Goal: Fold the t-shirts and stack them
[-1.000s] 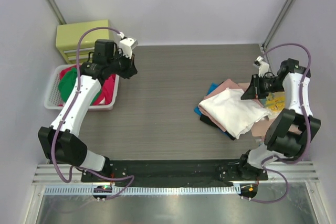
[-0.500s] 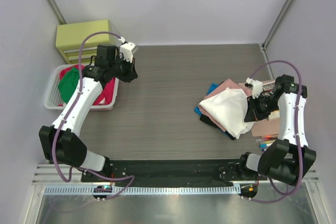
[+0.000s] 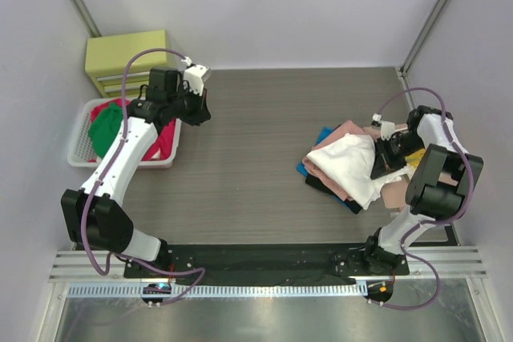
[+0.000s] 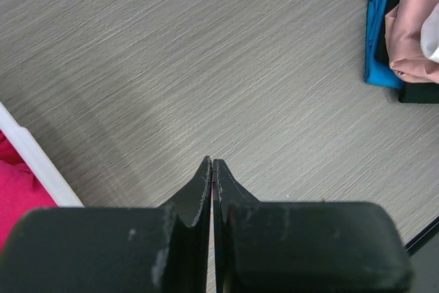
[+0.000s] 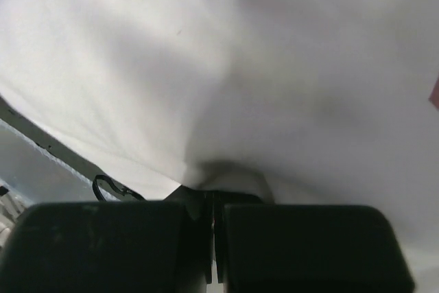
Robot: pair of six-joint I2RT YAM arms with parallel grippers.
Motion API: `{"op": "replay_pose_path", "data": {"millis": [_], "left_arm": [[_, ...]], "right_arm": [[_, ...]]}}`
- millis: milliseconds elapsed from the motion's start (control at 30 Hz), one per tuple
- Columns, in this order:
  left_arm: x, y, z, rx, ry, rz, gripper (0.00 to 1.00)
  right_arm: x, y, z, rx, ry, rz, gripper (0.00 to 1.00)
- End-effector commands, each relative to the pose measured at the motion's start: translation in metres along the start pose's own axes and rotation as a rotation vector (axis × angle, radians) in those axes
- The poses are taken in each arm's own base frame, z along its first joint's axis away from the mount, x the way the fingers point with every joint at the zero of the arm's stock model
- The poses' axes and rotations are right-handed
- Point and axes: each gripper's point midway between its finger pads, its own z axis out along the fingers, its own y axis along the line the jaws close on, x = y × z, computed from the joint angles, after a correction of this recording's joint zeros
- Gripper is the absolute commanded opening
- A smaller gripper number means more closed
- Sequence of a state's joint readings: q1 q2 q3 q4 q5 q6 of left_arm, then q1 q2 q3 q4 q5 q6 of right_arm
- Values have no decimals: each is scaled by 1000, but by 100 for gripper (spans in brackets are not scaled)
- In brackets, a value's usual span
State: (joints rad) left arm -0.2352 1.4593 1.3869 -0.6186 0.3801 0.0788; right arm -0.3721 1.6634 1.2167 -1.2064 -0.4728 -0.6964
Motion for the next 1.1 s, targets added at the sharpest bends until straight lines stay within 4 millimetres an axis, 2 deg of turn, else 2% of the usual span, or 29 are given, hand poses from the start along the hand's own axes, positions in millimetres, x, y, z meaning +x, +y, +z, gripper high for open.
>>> {"op": "replay_pose_path", "data": {"millis": [0, 167, 267, 400, 467, 533, 567, 600, 700, 767, 867, 900, 1033, 1067], "left_arm": [[-9, 3, 0, -17, -36, 20, 0], [-14, 3, 4, -8, -37, 14, 0], [-15, 3, 4, -5, -37, 11, 0], [-9, 4, 7, -3, -22, 10, 0], [-6, 4, 10, -2, -12, 8, 0], [-2, 5, 13, 3, 1, 3, 0], [-1, 5, 14, 4, 2, 2, 0], [-1, 5, 14, 3, 3, 3, 0], [-2, 4, 12, 3, -5, 5, 0], [-3, 4, 12, 3, -9, 4, 0], [-3, 4, 11, 4, -11, 4, 0], [-3, 4, 11, 1, -11, 4, 0], [-2, 6, 7, -19, -15, 16, 0], [-3, 7, 7, -21, -18, 17, 0]], "right_arm": [[-22, -21, 15, 33, -16, 8, 1], [-8, -30, 33, 39, 82, 22, 1], [-10, -23, 25, 35, 51, -19, 1], [-31, -5, -2, 40, -68, -72, 1], [-38, 16, -19, -5, -119, -97, 1], [-57, 39, -48, -41, -207, -143, 1], [-53, 54, -59, -73, -203, -137, 1], [-62, 63, -77, -67, -244, -182, 1], [-66, 88, -104, -46, -303, -234, 1], [-71, 89, -106, -10, -323, -258, 1], [-69, 77, -81, 12, -270, -229, 1], [-62, 73, -67, -15, -228, -202, 1], [-51, 64, -39, -57, -162, -166, 1], [-53, 58, -34, -39, -168, -157, 1]]}}
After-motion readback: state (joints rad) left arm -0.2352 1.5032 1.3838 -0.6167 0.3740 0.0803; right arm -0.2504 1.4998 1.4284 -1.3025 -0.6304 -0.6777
